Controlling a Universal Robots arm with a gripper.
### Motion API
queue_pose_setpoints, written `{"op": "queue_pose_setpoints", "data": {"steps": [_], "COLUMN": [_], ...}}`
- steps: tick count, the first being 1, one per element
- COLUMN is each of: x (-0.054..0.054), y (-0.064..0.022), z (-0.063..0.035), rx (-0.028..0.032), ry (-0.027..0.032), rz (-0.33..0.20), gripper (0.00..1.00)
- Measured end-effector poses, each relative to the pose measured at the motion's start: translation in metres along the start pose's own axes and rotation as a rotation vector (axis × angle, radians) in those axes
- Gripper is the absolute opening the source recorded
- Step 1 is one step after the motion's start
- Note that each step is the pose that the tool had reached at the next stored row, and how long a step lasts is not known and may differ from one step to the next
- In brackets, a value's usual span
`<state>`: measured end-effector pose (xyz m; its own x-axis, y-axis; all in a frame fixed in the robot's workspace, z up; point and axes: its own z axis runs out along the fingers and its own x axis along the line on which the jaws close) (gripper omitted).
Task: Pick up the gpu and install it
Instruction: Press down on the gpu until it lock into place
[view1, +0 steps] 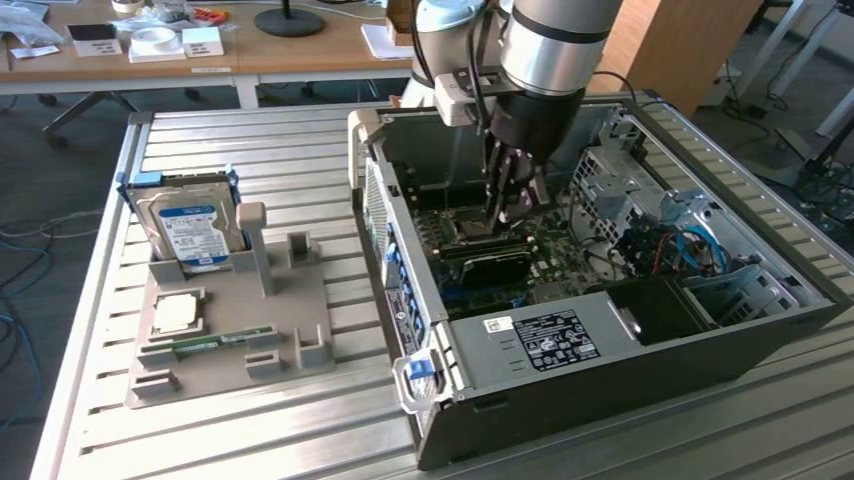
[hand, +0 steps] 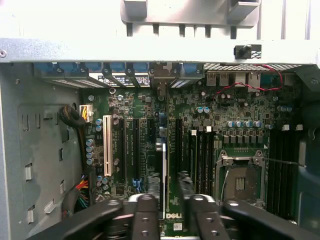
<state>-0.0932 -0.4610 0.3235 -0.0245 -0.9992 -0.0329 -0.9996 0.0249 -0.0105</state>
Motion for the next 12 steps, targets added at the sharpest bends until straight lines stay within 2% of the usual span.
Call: {"op": "queue_pose_setpoints", "data": {"steps": [1, 4, 6, 12], "x": [0.0, 0.0, 0.0, 0.0], "y": [0.0, 0.0, 0.0, 0.0], "z": [0.0, 0.0, 0.0, 0.0], "rx": [0.0, 0.0, 0.0, 0.0], "ry": [0.0, 0.0, 0.0, 0.0], "rz": [0.0, 0.0, 0.0, 0.0], "gripper": [0.31, 0.14, 0.11, 0.11]}}
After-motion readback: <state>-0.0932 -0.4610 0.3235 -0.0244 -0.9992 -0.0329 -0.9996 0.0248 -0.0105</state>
